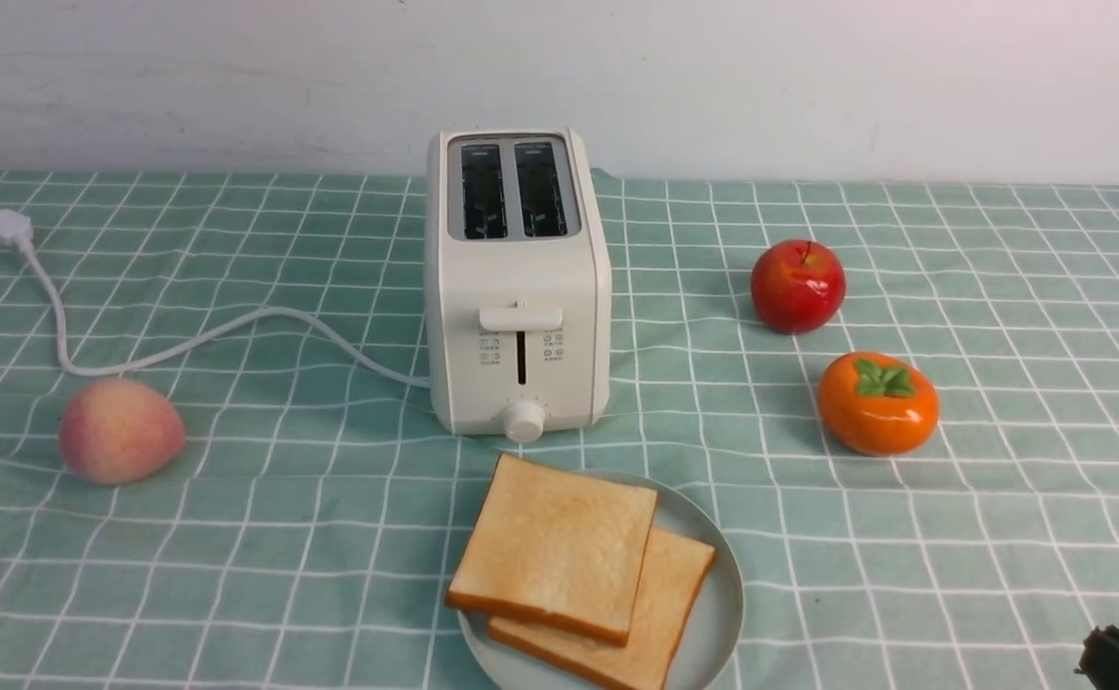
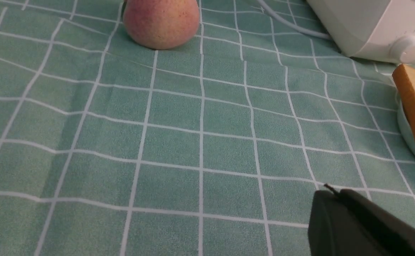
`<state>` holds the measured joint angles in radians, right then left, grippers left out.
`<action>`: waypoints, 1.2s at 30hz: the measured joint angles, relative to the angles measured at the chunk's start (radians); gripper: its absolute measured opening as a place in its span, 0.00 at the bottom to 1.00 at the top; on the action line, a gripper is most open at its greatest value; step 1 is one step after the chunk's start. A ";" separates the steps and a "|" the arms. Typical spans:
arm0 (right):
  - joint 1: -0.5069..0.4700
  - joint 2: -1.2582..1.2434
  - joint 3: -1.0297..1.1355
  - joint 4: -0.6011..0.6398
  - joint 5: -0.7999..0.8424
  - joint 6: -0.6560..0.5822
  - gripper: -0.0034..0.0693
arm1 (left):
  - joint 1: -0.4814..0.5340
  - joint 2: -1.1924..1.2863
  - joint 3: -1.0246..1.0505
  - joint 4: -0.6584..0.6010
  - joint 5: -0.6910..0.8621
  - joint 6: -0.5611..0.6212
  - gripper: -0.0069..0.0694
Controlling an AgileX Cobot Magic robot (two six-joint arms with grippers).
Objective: Take toasted bread from bread machine on blue coffee table place on plate.
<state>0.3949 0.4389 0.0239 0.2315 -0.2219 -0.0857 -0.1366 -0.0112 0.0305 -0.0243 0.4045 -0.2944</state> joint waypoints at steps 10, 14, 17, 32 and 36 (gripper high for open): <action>0.000 0.000 0.000 0.000 0.000 0.001 0.08 | 0.000 0.000 0.000 0.002 0.000 0.000 0.09; 0.000 -0.001 0.000 0.000 0.000 0.001 0.08 | 0.000 0.000 0.000 0.002 0.000 0.000 0.09; -0.039 -0.041 0.000 -0.001 0.004 0.001 0.08 | 0.000 0.000 0.000 0.002 0.000 0.000 0.10; -0.364 -0.429 0.000 -0.001 0.003 0.002 0.10 | 0.000 0.000 0.000 0.002 -0.001 0.000 0.11; -0.381 -0.449 0.000 -0.001 -0.013 0.002 0.11 | 0.000 0.000 0.000 0.002 -0.002 0.000 0.12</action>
<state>0.0140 -0.0100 0.0239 0.2303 -0.2348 -0.0839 -0.1366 -0.0112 0.0305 -0.0219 0.4026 -0.2942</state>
